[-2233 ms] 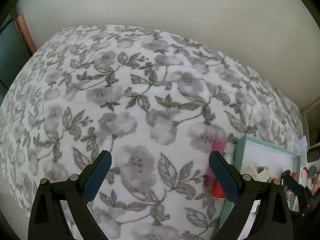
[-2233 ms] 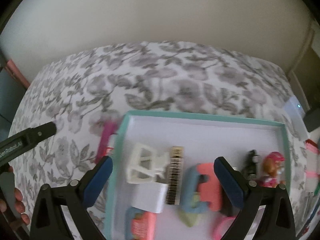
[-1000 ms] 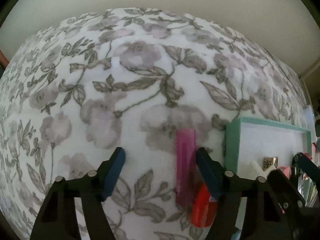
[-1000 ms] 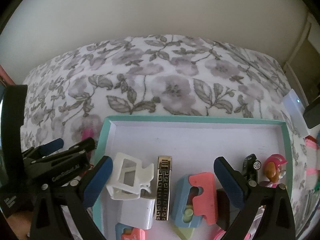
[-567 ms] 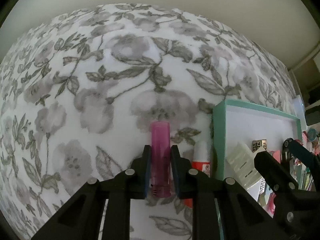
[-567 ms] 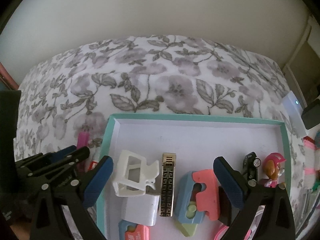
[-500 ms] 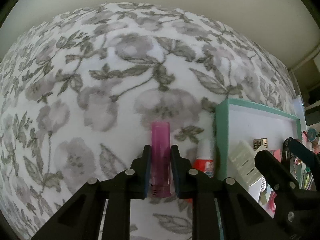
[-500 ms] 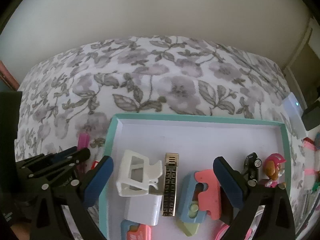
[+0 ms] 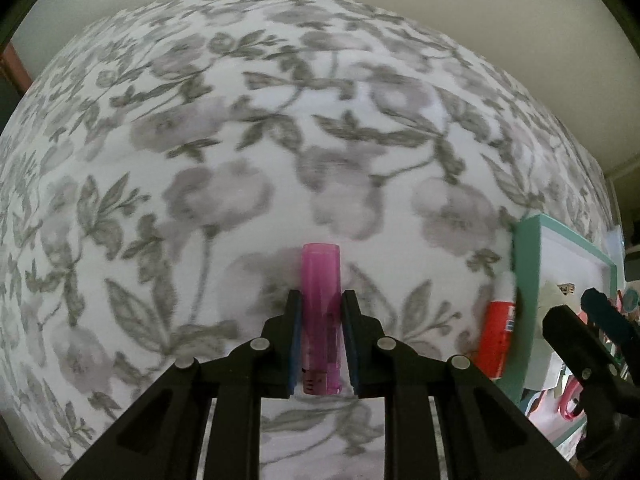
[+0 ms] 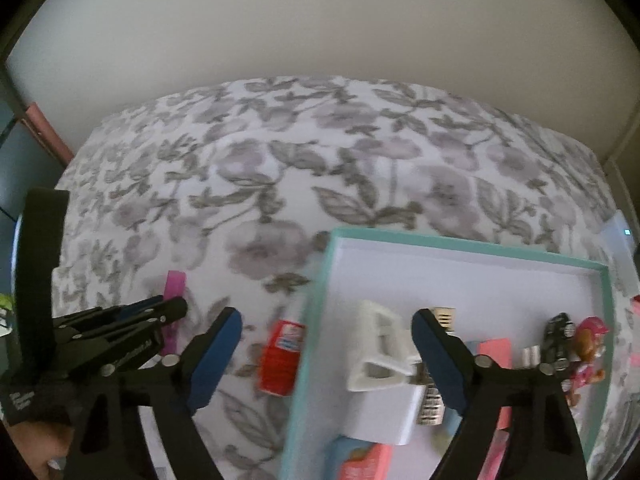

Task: Organize rigid objects
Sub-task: 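Grasp the pink lip balm tube with the left tool while the right tool grasps the red glue bottle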

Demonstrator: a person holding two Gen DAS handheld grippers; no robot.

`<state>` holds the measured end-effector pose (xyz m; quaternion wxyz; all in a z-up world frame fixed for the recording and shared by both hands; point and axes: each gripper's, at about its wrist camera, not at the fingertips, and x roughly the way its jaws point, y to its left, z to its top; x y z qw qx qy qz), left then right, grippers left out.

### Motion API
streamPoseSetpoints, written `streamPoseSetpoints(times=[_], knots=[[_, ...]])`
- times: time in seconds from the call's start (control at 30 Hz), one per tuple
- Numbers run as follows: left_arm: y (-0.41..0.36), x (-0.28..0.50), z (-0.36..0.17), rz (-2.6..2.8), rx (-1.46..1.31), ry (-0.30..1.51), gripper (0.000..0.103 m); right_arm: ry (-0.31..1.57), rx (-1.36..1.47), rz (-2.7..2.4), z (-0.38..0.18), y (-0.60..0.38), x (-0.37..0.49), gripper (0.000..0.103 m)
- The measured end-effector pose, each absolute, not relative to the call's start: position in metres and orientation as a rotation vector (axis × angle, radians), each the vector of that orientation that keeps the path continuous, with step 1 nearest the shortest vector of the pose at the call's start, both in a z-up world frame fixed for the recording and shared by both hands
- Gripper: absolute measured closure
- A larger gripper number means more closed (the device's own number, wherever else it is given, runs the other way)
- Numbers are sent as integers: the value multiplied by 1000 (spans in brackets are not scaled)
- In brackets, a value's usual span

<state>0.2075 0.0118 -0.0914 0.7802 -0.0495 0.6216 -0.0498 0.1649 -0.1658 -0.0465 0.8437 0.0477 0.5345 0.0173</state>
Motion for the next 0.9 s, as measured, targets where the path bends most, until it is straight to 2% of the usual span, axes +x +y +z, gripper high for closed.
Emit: streamPoseSetpoints(times=[0.3, 0.47, 0.9], knots=[[39, 210, -94, -119, -158, 1348, 83, 1157, 131, 102, -48, -143, 165, 45], [49, 212, -93, -147, -173, 1349, 83, 1201, 127, 88, -57, -135, 166, 54], [74, 223, -102, -196, -231, 1351, 83, 1307, -49, -61, -81, -102, 175, 56]])
